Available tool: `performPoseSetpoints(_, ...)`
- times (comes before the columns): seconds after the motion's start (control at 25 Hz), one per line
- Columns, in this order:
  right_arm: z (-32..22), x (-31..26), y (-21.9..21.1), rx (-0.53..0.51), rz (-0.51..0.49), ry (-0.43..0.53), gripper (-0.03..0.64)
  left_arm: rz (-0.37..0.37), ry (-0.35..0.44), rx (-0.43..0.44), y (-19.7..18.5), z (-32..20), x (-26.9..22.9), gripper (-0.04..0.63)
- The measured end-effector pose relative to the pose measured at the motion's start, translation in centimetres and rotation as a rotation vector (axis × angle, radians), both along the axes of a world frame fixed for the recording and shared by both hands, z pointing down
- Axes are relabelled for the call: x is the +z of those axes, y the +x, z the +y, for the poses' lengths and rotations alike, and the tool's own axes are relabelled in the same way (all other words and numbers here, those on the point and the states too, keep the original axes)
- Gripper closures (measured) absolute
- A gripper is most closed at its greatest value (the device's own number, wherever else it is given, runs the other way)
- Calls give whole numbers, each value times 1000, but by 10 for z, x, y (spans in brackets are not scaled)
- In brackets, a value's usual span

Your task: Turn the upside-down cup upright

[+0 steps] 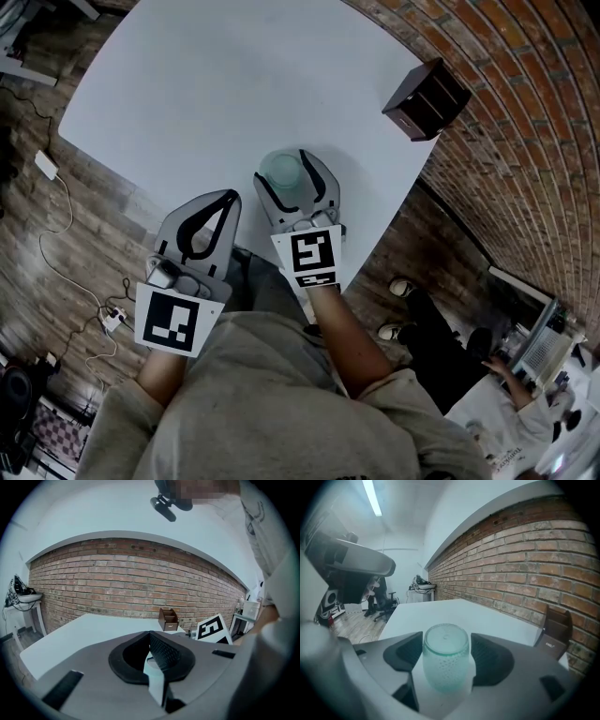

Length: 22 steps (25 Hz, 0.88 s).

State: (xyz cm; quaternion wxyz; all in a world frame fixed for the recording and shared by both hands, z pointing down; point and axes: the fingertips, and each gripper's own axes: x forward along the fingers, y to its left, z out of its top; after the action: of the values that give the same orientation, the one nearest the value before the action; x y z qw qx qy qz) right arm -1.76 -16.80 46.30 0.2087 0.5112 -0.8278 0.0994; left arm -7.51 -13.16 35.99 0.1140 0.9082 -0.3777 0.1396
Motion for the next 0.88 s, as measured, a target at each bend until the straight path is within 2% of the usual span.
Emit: performPoseSetpoints(0.88,-1,-13,1,-5,2,70,311,5,7,-16,-5,1,-6,586)
